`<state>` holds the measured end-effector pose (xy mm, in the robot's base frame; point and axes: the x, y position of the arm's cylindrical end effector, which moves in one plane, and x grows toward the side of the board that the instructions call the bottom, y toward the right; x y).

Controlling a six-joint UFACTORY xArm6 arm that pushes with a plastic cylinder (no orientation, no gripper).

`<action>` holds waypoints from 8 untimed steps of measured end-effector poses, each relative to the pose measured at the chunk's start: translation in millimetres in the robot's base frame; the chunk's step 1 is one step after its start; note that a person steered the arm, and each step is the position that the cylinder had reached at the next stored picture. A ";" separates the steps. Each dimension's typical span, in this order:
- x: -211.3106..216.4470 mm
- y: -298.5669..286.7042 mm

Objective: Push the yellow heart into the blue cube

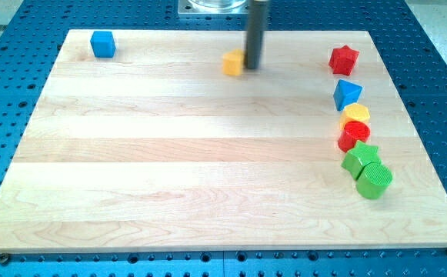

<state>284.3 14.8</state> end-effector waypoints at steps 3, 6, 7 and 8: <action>90.5 -119.2; 8.0 -191.8; 14.8 -172.4; 38.9 -79.8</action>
